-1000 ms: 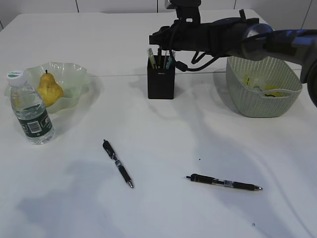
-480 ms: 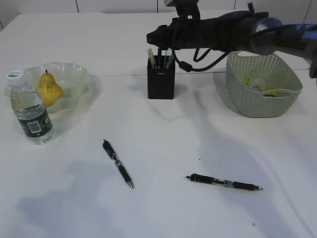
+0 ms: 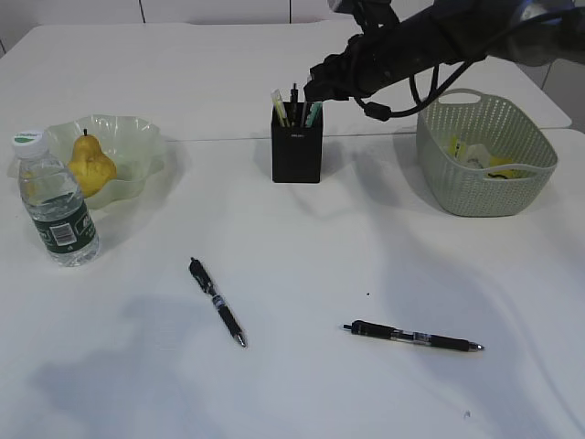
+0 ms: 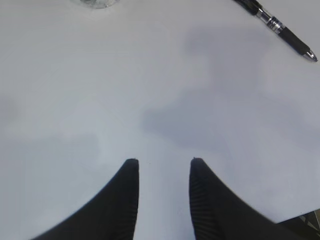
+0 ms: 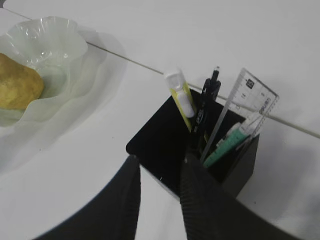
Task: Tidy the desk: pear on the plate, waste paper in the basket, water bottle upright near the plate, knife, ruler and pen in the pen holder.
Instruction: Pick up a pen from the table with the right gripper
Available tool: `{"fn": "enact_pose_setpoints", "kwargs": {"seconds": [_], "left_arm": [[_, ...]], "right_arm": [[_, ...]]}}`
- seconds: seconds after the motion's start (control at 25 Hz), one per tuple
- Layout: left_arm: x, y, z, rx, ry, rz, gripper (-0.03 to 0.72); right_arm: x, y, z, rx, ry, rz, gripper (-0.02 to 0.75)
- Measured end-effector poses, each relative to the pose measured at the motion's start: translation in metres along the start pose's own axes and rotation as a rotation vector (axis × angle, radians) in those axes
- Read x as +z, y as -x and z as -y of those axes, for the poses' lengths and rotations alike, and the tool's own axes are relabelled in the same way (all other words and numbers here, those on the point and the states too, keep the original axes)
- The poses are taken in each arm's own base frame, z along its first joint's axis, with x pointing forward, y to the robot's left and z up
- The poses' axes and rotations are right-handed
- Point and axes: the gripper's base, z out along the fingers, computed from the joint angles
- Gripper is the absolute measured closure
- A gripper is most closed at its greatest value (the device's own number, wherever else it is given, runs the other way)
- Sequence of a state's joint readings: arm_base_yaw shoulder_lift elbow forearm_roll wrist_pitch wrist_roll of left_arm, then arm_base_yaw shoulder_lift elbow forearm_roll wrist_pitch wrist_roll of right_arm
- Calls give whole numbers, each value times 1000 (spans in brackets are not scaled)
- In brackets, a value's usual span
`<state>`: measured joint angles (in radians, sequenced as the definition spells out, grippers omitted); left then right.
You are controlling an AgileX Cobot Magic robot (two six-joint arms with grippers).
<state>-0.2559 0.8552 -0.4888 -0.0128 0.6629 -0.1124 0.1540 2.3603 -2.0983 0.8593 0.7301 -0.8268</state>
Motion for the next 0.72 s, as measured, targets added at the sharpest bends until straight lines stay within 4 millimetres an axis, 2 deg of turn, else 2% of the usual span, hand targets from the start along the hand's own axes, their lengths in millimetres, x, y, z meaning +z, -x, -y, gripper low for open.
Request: {"fn": "enact_pose_setpoints", "kwargs": {"seconds": [0.32, 0.6, 0.72], "left_arm": [[0, 0, 0, 2, 1, 2, 450], [0, 0, 0, 2, 1, 4, 449], [0, 0, 0, 2, 1, 4, 449]], "right_arm": [[-43, 14, -18, -27, -22, -168, 499], [-74, 3, -23, -47, -76, -450, 498], [-84, 3, -23, -48, -127, -500, 498]]}}
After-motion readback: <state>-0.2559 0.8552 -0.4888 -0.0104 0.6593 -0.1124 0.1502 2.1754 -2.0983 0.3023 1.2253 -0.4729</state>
